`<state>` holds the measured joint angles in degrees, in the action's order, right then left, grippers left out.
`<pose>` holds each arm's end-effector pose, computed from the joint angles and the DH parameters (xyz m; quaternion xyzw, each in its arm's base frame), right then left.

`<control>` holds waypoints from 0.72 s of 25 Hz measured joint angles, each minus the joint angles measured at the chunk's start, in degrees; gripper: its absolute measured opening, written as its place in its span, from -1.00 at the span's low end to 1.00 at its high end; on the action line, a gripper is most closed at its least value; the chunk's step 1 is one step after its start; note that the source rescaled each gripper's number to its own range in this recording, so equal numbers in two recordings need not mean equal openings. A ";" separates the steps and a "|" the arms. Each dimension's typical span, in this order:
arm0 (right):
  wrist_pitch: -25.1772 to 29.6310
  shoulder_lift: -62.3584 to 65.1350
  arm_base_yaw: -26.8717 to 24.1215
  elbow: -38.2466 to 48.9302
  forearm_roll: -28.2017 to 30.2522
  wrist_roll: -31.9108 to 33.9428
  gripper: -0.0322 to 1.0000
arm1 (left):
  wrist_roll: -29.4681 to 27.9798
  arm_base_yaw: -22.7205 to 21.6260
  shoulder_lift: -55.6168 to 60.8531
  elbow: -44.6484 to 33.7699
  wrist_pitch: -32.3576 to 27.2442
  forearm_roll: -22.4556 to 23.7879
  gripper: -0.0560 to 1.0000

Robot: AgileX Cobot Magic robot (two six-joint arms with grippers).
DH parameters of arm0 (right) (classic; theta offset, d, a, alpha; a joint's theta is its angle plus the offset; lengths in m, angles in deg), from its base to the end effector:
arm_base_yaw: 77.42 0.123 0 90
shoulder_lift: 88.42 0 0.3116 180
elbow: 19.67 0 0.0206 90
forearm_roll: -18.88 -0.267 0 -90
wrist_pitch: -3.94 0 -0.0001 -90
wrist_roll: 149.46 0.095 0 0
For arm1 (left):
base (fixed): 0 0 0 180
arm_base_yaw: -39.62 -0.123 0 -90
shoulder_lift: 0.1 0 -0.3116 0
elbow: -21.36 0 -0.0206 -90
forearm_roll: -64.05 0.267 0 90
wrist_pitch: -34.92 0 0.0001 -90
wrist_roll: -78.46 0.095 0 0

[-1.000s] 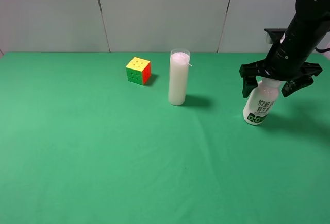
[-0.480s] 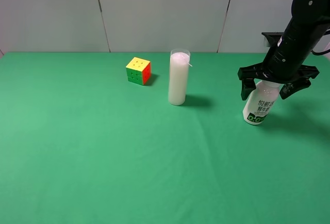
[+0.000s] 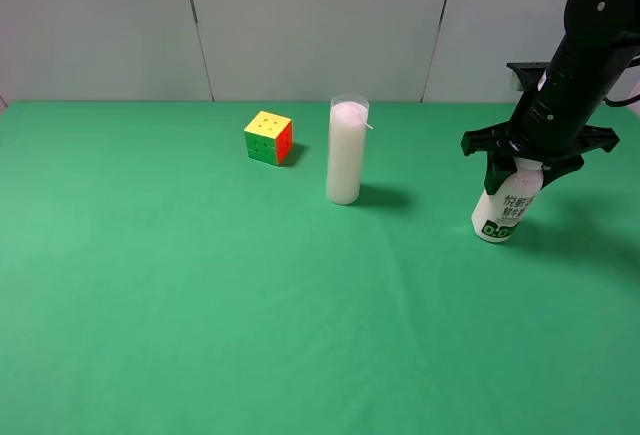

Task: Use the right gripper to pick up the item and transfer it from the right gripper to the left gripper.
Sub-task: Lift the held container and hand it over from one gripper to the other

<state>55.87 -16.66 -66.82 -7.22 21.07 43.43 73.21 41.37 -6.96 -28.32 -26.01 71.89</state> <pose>0.3443 0.0615 0.2062 0.0091 0.9978 -0.0023 0.0662 -0.0138 0.0118 0.2814 -0.0287 0.8523 0.0366 0.5210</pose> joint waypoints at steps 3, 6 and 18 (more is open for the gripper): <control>0.04 0.00 0.00 0.00 0.02 0.13 -0.88 | 0.00 0.00 0.00 0.00 0.00 0.00 1.00; 0.04 0.00 0.00 0.00 0.07 0.17 -0.88 | 0.00 0.00 0.00 0.00 0.00 0.00 1.00; 0.34 0.00 0.00 -0.05 0.09 0.39 -0.88 | 0.00 0.00 0.00 0.00 0.00 0.00 1.00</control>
<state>56.21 -16.66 -66.82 -7.28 21.16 43.82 73.21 41.37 -6.96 -28.32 -26.01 71.89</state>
